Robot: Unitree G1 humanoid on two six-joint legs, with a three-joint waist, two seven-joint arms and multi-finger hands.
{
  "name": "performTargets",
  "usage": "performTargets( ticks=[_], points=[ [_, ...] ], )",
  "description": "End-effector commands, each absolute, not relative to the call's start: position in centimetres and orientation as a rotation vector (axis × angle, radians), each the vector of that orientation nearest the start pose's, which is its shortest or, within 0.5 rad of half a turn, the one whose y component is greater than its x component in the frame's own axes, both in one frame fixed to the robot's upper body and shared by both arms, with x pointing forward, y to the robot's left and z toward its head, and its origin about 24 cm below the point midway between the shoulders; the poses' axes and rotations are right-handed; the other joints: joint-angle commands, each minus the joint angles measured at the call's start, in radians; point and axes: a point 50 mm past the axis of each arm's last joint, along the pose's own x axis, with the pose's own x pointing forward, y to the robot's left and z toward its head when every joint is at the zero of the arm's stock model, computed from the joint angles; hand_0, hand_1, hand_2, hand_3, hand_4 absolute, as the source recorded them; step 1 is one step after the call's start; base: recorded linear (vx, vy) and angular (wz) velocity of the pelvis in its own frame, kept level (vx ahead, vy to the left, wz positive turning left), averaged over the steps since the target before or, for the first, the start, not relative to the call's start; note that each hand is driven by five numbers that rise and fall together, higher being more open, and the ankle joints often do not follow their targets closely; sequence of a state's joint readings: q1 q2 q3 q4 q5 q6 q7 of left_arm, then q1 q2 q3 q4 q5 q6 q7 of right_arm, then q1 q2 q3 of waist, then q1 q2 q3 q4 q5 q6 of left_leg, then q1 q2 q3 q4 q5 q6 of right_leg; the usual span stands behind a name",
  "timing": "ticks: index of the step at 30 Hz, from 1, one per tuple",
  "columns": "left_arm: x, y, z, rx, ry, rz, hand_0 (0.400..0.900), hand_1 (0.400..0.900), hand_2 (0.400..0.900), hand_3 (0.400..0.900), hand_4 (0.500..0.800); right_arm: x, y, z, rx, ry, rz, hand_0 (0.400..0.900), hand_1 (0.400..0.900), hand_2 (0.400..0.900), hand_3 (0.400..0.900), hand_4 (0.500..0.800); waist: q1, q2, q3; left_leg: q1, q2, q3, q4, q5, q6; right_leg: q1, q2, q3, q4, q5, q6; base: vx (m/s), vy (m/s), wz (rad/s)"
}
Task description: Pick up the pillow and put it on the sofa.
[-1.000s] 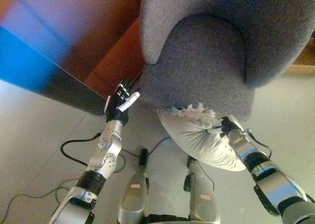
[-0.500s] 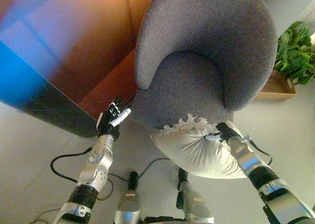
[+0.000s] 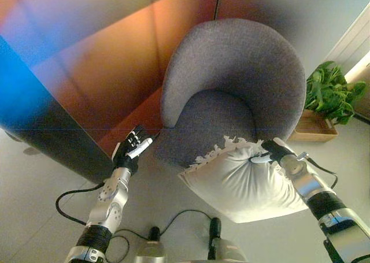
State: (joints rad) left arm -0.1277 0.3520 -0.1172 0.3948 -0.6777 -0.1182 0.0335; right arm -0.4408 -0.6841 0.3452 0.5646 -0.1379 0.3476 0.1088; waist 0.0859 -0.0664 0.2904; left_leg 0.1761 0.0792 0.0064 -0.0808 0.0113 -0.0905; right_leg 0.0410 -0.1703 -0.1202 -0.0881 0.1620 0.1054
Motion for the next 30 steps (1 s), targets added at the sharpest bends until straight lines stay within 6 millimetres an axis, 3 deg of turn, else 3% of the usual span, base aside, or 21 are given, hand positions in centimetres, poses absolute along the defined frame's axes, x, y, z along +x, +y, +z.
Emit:
performTargets(
  ticks=[1,5,10,15,22,26,30],
  points=[
    [27.0,21.3,0.4,-0.259,0.126,0.042,0.900,0.900,0.900,0.900,0.800,35.7,-30.1,16.9,-1.070,0.217,-0.171,0.400,0.400,0.400,0.400,0.500,0.015,-0.031,-0.202,-0.029,0.010,-0.022,0.025,-0.009,-0.009,0.090,-0.072,-0.040,0.022,-0.022,0.106,0.00,0.000,0.00],
    [26.8,21.4,0.1,-0.260,0.138,0.032,0.900,0.900,0.900,0.900,0.800,36.2,-31.1,19.7,-1.075,0.217,-0.197,0.400,0.400,0.400,0.400,0.500,0.023,-0.036,-0.218,-0.031,0.011,-0.022,0.022,-0.005,-0.012,0.093,-0.072,-0.047,0.023,-0.024,0.106,0.02,0.002,0.01],
    [26.6,21.4,-0.3,-0.256,0.157,0.015,0.900,0.900,0.900,0.900,0.800,36.5,-32.6,21.3,-1.068,0.276,-0.235,0.400,0.400,0.400,0.400,0.500,0.036,-0.042,-0.232,-0.024,0.017,-0.022,0.020,-0.010,-0.015,0.101,-0.067,-0.054,0.023,-0.032,0.105,0.07,-0.010,0.04],
    [26.0,21.2,-0.5,-0.250,0.168,-0.009,0.900,0.900,0.900,0.900,0.800,36.5,-33.9,20.9,-1.038,0.338,-0.257,0.400,0.400,0.400,0.400,0.500,0.054,-0.041,-0.238,-0.023,0.022,-0.031,0.012,-0.005,-0.015,0.106,-0.060,-0.060,0.016,-0.033,0.099,0.11,-0.021,0.02],
    [26.0,21.0,0.2,-0.248,0.155,-0.062,0.900,0.900,0.900,0.900,0.800,36.6,-34.4,18.7,-1.024,0.402,-0.280,0.400,0.400,0.400,0.400,0.500,0.081,-0.023,-0.218,-0.044,0.028,-0.064,0.000,0.009,-0.021,0.102,-0.055,-0.065,0.007,-0.037,0.097,0.08,-0.019,0.12],
    [27.7,19.9,2.2,-0.256,0.072,-0.107,0.900,0.900,0.900,0.900,0.800,37.1,-34.1,19.2,-1.029,0.427,-0.318,0.400,0.400,0.400,0.400,0.500,0.099,-0.007,-0.159,-0.099,0.029,-0.083,0.003,0.024,-0.025,0.053,-0.057,-0.074,0.011,-0.029,0.099,-0.18,-0.043,0.08],
    [30.6,18.8,6.5,-0.270,-0.090,-0.150,0.900,0.900,0.900,0.900,0.800,38.0,-33.6,22.6,-1.018,0.355,-0.419,0.400,0.400,0.400,0.400,0.500,0.107,0.020,-0.044,-0.185,0.032,-0.100,-0.003,0.052,-0.025,-0.019,-0.050,-0.076,0.009,-0.016,0.099,-0.41,-0.050,0.00]
  ],
)
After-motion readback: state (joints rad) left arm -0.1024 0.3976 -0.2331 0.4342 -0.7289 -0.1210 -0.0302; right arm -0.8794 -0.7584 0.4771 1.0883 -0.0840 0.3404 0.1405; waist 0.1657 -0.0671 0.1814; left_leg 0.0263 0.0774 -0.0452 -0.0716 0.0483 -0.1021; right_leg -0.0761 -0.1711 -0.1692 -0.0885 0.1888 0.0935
